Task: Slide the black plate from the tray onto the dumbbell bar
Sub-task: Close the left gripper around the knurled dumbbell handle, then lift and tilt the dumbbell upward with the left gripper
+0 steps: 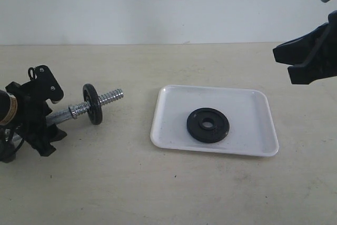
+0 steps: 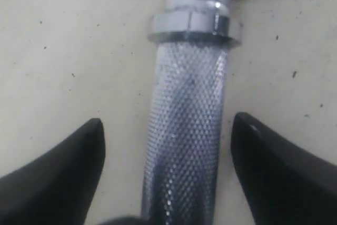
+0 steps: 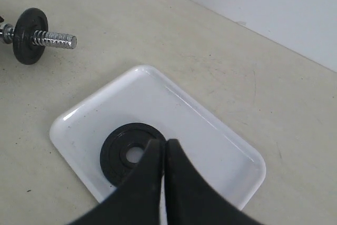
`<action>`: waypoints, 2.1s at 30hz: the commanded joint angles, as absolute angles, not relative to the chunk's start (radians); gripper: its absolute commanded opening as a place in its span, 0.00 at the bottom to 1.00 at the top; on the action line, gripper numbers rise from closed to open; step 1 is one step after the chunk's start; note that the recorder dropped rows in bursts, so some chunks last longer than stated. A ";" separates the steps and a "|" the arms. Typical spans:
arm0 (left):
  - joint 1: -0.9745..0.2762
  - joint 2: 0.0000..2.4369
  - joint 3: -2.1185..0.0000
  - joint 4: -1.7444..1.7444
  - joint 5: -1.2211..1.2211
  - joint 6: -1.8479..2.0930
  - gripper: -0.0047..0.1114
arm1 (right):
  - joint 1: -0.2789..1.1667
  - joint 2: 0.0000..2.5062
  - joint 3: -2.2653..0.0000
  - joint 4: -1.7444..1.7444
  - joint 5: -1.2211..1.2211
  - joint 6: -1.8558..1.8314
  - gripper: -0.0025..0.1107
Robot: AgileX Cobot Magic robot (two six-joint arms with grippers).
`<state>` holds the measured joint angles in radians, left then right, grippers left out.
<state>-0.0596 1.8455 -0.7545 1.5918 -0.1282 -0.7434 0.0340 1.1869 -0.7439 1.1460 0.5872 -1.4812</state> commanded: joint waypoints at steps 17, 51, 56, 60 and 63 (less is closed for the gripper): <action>-0.068 1.865 -0.753 1.586 -0.100 -0.742 0.36 | 0.035 1.187 -0.752 1.149 0.573 -1.480 0.02; -0.068 1.873 -0.753 1.558 -0.105 -0.769 0.09 | 0.035 1.187 -0.752 1.152 0.571 -1.478 0.02; -0.068 1.873 -0.753 1.537 -0.105 -0.769 0.08 | 0.035 1.187 -0.752 1.152 0.571 -1.478 0.02; -0.068 1.873 -0.753 1.522 -0.105 -0.769 0.08 | 0.035 1.187 -0.752 1.152 0.571 -1.478 0.02; -0.068 1.873 -0.753 1.480 -0.103 -0.769 0.08 | 0.035 1.187 -0.752 1.152 0.571 -1.478 0.02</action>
